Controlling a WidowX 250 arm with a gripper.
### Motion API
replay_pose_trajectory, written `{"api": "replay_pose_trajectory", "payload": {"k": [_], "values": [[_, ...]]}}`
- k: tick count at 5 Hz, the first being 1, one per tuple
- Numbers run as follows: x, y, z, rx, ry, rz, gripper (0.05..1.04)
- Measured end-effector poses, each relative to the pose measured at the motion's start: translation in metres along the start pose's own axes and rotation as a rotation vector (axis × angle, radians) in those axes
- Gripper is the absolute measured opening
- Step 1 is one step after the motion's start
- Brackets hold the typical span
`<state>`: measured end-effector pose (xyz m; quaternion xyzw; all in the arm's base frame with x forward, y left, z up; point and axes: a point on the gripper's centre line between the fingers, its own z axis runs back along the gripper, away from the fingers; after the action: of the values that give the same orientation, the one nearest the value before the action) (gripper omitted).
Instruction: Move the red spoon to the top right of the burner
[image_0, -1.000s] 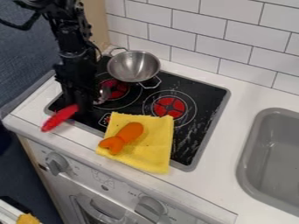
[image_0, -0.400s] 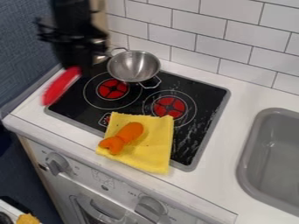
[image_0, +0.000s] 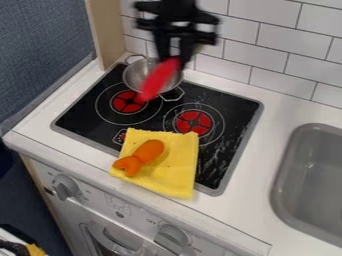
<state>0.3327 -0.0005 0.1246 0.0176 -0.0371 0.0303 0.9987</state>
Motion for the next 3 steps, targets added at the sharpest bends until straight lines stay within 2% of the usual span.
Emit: {"api": "replay_pose_trajectory", "payload": {"k": [1,2,3], "values": [[0.022,-0.019,-0.015,-0.006,-0.004,0.003,0.324],[0.033,-0.032,-0.042,0.021,0.035,-0.007,0.324],[0.034,-0.035,-0.062,0.013,0.062,-0.015,0.324]]}}
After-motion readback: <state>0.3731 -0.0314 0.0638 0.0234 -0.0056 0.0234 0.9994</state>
